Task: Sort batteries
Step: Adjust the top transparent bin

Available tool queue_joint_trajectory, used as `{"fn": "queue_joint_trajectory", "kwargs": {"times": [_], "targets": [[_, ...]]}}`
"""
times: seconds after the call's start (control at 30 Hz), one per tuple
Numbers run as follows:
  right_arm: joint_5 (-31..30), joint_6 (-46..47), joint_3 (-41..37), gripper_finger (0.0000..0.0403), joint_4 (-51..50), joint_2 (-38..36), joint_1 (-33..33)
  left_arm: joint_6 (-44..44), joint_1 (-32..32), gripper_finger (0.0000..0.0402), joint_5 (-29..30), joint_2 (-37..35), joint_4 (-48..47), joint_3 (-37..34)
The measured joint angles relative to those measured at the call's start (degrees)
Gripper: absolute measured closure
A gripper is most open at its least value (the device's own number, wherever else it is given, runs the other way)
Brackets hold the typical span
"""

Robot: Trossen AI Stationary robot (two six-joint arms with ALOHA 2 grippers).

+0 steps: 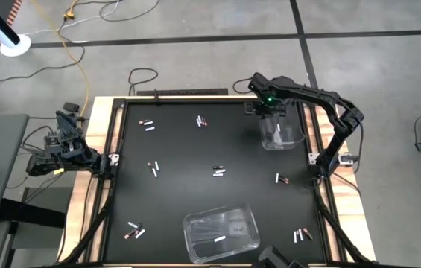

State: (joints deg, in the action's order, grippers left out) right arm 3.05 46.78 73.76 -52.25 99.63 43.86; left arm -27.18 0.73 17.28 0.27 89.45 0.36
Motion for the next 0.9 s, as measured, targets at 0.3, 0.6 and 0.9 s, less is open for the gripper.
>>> {"fn": "queue_joint_trajectory", "kwargs": {"times": [0.3,0.6,0.9], "targets": [[0.0,-0.7,0.0,0.0319,0.8,0.0,-0.4,0.0,0.0,0.03,0.0,0.0,0.0,0.0],[0.0,-3.6,0.0,0.0319,-2.1,0.0,-0.3,0.0,0.0,0.03,0.0,0.0,0.0,0.0],[0.0,-3.7,0.0,0.0319,-0.5,0.0,-0.7,0.0,0.0,0.03,0.0,0.0,0.0,0.0]]}}
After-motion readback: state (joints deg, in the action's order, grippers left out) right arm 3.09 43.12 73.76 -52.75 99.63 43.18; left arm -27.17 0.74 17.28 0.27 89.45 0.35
